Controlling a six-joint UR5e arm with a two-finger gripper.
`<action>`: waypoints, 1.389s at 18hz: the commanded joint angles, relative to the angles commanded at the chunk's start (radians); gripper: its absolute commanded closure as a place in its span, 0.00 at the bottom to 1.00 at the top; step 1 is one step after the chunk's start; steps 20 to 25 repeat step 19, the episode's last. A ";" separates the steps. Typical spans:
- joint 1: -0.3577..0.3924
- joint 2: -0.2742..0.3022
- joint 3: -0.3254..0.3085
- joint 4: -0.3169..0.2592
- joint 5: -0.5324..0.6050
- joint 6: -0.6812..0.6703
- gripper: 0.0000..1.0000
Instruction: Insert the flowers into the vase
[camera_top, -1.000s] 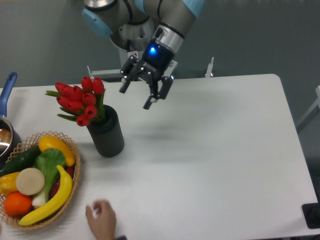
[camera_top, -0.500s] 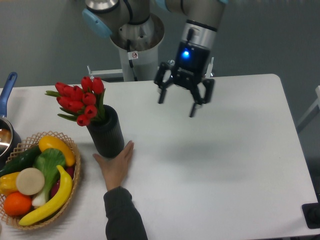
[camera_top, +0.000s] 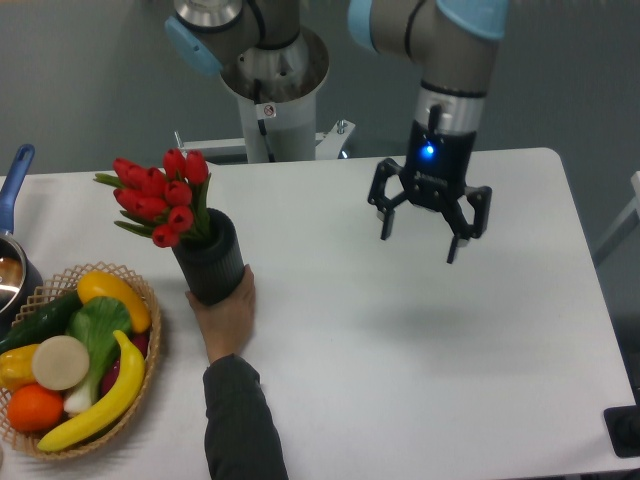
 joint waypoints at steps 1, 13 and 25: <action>-0.023 -0.015 0.005 -0.002 0.041 0.000 0.00; -0.108 -0.169 0.088 0.000 0.226 -0.006 0.00; -0.128 -0.163 0.074 0.000 0.284 -0.009 0.00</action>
